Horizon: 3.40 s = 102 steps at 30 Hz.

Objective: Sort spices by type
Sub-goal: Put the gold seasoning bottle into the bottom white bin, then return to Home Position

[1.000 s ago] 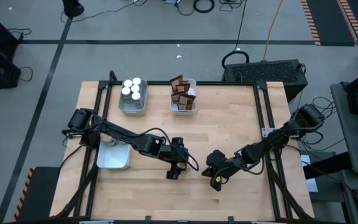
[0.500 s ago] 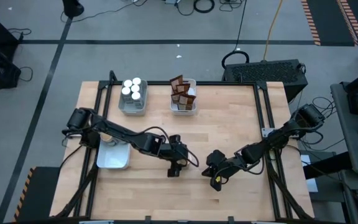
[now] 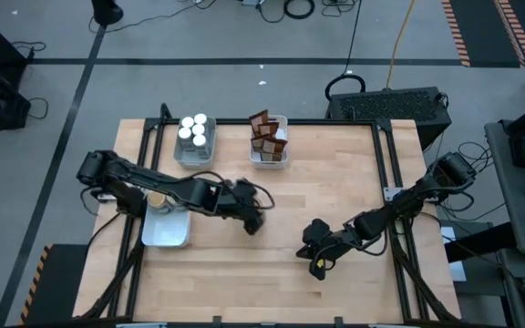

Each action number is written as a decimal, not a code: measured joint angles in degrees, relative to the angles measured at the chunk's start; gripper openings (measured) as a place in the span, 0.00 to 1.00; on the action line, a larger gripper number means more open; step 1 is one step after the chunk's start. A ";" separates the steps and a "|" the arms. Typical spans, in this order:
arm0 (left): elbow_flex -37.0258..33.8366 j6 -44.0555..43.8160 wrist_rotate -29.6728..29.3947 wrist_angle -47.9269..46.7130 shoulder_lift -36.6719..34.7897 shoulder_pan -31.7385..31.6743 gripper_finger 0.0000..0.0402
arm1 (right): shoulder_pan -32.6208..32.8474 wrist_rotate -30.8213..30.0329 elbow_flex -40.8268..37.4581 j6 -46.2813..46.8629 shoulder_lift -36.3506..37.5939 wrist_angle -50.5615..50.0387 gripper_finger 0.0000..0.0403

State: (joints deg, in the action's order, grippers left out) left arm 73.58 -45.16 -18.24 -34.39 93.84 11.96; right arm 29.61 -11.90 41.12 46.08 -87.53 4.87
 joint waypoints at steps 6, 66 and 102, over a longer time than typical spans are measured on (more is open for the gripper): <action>0.00 -17.77 -4.35 -17.24 -4.80 0.77 0.70 | -0.93 0.02 0.00 -3.68 0.00 0.02 0.00; -10.61 -73.14 3.39 -55.66 -13.79 26.20 0.70 | -16.00 18.28 0.02 -16.26 0.00 1.29 0.00; -11.95 -71.59 -2.01 -55.68 -11.72 24.31 0.84 | -16.00 19.50 0.02 -15.19 -0.01 1.35 0.00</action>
State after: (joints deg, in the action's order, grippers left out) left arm 61.63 -116.75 -20.25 -90.07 82.12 36.27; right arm 13.61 7.60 41.15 30.89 -87.53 6.21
